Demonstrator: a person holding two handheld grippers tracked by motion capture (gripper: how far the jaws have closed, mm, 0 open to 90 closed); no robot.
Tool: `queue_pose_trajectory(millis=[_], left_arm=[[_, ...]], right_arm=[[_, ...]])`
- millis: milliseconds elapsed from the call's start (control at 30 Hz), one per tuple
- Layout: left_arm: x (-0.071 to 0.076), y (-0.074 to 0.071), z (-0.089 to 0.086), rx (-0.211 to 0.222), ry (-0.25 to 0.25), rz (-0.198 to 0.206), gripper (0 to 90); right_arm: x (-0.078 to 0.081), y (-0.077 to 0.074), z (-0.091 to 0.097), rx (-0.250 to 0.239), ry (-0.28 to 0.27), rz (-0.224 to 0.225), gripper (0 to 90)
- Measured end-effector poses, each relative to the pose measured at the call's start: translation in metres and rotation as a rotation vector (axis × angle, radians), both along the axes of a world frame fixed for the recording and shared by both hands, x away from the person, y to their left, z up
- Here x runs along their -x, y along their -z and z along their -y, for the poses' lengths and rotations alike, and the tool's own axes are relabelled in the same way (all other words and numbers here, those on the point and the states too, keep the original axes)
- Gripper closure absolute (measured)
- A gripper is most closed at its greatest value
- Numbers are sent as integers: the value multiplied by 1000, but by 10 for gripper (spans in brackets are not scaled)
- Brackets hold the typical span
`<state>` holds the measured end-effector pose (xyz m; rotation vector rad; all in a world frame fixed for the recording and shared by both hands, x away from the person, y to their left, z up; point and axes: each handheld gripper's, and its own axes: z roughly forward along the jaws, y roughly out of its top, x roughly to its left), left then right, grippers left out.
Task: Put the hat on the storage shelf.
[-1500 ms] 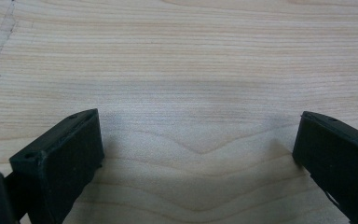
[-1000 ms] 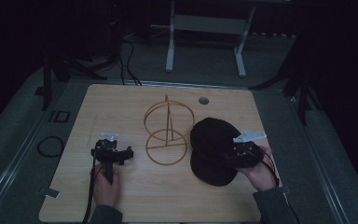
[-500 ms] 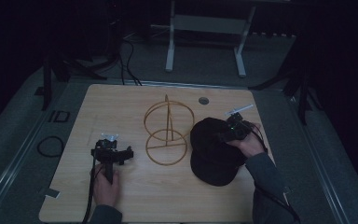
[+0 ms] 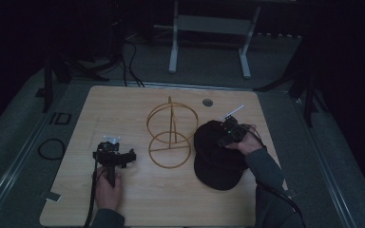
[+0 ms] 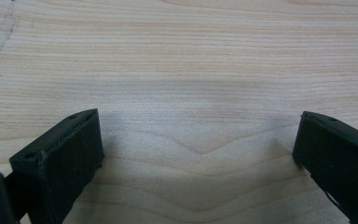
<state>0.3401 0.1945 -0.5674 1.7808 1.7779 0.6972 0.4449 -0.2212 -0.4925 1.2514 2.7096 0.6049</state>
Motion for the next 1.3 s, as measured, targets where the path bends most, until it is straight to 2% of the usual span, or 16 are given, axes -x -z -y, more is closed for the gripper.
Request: queue_pose_trajectory(millis=[67,133,267,367,433,500,633,800,1033,1233,1300], left_arm=[[0,0,0,0,0,0,12],[0,0,0,0,0,0,12],[0,0,0,0,0,0,12],[0,0,0,0,0,0,12],[0,0,0,0,0,0,12],[0,0,0,0,0,0,12],[0,0,0,0,0,0,12],[0,0,0,0,0,0,12],[0,0,0,0,0,0,12],[0,0,0,0,0,0,12],[0,0,0,0,0,0,12]], right_arm=[[-2,5,-1,6,-5,-27,128],[-3,7,-1,8,-9,-32,127],[-3,13,-6,22,-21,-59,178],[-1,15,-7,24,-28,-92,316],[0,14,-7,17,-30,-125,461],[1,13,-8,20,-38,-134,581],[4,4,-8,25,-43,-136,753],[6,-8,-5,2,-41,-135,785],[11,-30,5,-81,-28,-110,789],[14,-47,17,-150,-45,-88,790],[15,-49,19,-158,-45,-86,790]])
